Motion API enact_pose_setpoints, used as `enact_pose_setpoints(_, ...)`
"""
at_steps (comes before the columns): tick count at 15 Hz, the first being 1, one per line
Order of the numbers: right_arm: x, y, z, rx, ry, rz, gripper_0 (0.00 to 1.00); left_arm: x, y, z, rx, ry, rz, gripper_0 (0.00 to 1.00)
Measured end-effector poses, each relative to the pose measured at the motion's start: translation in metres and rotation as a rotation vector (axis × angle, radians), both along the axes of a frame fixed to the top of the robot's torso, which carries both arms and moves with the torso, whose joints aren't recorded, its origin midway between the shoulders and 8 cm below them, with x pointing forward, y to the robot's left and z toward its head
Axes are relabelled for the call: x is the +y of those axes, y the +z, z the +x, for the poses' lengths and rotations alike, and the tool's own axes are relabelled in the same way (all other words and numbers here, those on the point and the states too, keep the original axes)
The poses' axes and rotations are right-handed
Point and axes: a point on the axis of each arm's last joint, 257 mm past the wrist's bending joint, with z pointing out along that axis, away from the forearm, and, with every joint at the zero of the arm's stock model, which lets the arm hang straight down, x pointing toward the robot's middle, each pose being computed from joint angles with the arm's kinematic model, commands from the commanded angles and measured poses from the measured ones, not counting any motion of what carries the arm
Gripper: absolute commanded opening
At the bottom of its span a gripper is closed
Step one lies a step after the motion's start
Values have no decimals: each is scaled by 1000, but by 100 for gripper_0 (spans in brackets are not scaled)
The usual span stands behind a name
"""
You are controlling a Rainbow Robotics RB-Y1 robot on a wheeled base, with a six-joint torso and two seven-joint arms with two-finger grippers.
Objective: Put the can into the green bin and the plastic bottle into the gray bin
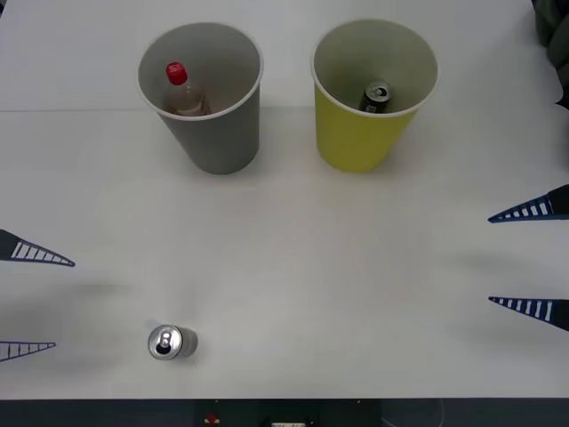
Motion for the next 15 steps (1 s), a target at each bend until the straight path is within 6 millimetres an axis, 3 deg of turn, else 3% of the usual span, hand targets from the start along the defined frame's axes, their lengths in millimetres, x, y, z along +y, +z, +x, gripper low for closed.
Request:
enact_pose_setpoints(8,0,0,0,0,0,0,100,-7,-34,-19,168,12,-136,100)
enact_pose_setpoints(15,0,0,0,0,0,0,100,-49,-74,-24,254,-2,-237,100)
